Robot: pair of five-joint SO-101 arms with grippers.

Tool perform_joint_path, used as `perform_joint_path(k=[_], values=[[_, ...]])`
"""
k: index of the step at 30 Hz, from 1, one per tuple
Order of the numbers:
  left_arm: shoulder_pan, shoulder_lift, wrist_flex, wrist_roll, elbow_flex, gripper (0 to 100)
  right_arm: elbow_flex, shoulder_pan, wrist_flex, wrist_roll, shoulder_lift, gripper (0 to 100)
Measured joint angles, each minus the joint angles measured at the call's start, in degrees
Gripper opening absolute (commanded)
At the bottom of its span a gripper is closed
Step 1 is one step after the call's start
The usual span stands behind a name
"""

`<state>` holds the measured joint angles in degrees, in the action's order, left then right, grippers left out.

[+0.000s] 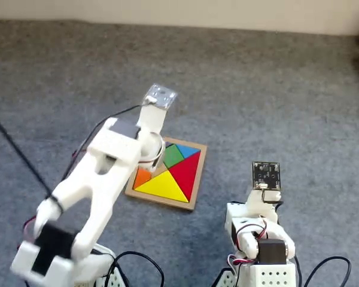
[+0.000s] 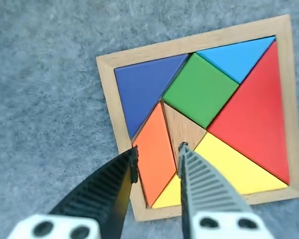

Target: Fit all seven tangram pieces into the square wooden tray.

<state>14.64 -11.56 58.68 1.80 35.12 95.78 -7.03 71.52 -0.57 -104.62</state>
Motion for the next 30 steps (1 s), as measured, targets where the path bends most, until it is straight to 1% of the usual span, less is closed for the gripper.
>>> perform_joint_path(k=[2,5,7,11,18,25,30], values=[[0.00,-4.66,-2.81,0.00,4.75,10,0.00,0.00,0.00,0.00,0.00,0.5],[-0.35,-11.96,-5.54,-0.09,10.11,0,0.00,0.00,0.00,0.00,0.00,0.5],[-1.49,-16.44,-7.03,0.09,13.27,1,0.00,0.00,0.00,0.00,0.00,0.5],[-3.16,-24.26,-9.93,0.09,19.87,0,0.00,0.00,0.00,0.00,0.00,0.5],[-3.43,-34.81,-13.71,-0.09,28.75,0,0.00,0.00,0.00,0.00,0.00,0.5],[-3.43,-45.27,-13.89,0.00,34.02,1,0.00,0.00,0.00,0.00,0.00,0.5],[-3.60,-56.26,-13.89,-0.09,39.74,1,0.00,0.00,0.00,0.00,0.00,0.5]])
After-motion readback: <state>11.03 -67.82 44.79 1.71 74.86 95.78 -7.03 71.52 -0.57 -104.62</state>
